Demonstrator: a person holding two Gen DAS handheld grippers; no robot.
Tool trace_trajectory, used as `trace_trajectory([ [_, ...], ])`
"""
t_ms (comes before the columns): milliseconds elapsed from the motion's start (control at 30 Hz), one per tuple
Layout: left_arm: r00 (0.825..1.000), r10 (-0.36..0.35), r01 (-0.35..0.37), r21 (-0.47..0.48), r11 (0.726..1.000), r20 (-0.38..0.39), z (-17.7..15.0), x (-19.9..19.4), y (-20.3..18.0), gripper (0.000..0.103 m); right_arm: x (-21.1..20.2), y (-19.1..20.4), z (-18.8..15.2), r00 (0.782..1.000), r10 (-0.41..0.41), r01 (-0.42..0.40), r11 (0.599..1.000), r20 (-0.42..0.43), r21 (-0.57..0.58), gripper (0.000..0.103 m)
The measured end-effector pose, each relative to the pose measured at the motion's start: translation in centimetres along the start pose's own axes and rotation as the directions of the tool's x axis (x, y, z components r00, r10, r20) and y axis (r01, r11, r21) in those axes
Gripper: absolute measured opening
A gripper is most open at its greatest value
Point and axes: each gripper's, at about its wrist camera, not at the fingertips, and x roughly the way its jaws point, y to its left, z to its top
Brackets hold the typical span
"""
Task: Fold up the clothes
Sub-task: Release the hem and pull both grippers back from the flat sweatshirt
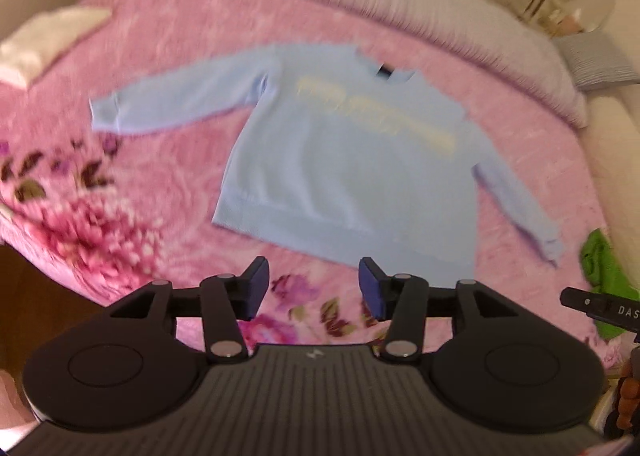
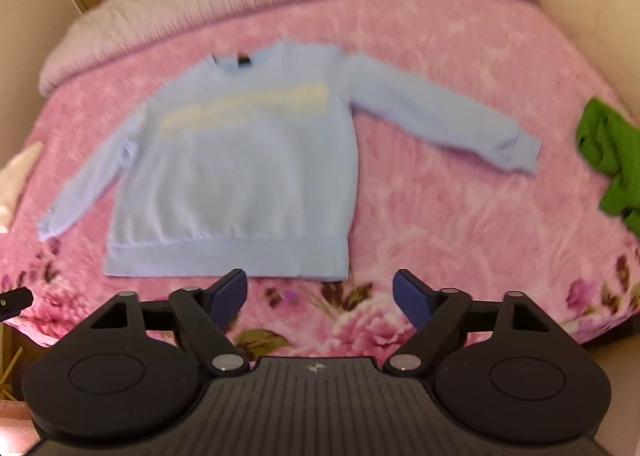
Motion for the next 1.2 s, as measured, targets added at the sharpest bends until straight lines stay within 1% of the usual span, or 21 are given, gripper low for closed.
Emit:
trace_trajectory([
  [67, 1.000, 0.005, -0.005, 0.007, 1.000, 0.015, -0.1, -1.7, -0.8, 0.048, -1.7, -0.1, -0.4, 1.000, 0.004, -0.004, 1.000, 0.011, -0.005, 0.088],
  [100, 1.000, 0.007, -0.007, 0.013, 1.000, 0.017, -0.3, -2.3, -1.2, 0.050, -2.4, -0.1, -0.7, 1.000, 0.004, -0.004, 1.000, 0.011, -0.005, 0.088],
  [167, 1.000, 0.013, -0.014, 0.027, 1.000, 0.017, -0.7, -3.4, -1.7, 0.050, -3.7, -0.3, -1.2, 1.000, 0.003, -0.003, 1.000, 0.010, -0.003, 0.088],
  [233, 1.000, 0.023, -0.023, 0.047, 0.999, 0.014, -0.9, -4.4, -2.3, 0.052, -4.6, -0.4, -1.8, 1.000, -0.005, 0.006, 1.000, -0.006, 0.009, 0.088],
  [300, 1.000, 0.023, -0.024, 0.070, 0.997, 0.017, -0.9, -5.0, -2.9, 0.053, -5.2, -0.3, -2.2, 1.000, -0.021, 0.021, 1.000, -0.016, 0.019, 0.088],
  [400, 1.000, 0.012, -0.014, 0.101, 0.995, 0.024, -0.7, -5.7, -3.7, 0.054, -5.9, -0.4, -2.1, 0.999, -0.039, 0.039, 0.999, -0.003, 0.031, 0.088],
  [500, 0.999, 0.007, -0.012, 0.127, 0.992, 0.038, -0.4, -6.4, -4.3, 0.059, -6.5, -0.4, -2.0, 0.998, -0.057, 0.057, 0.998, 0.009, 0.042, 0.088],
  [700, 0.999, 0.008, -0.014, 0.151, 0.989, 0.043, -0.3, -6.7, -4.8, 0.061, -7.2, 0.2, -2.1, 0.997, -0.072, 0.072, 0.997, 0.009, 0.023, 0.088],
  [767, 0.999, 0.008, -0.015, 0.157, 0.988, 0.044, -0.4, -6.7, -5.0, 0.062, -7.3, 0.2, -2.2, 0.997, -0.077, 0.076, 0.997, 0.006, 0.023, 0.088],
  [1200, 1.000, 0.017, -0.019, 0.171, 0.985, 0.013, -2.0, -6.2, -6.2, 0.064, -7.3, -0.9, -3.2, 0.995, -0.095, 0.096, 0.995, -0.031, 0.026, 0.088],
])
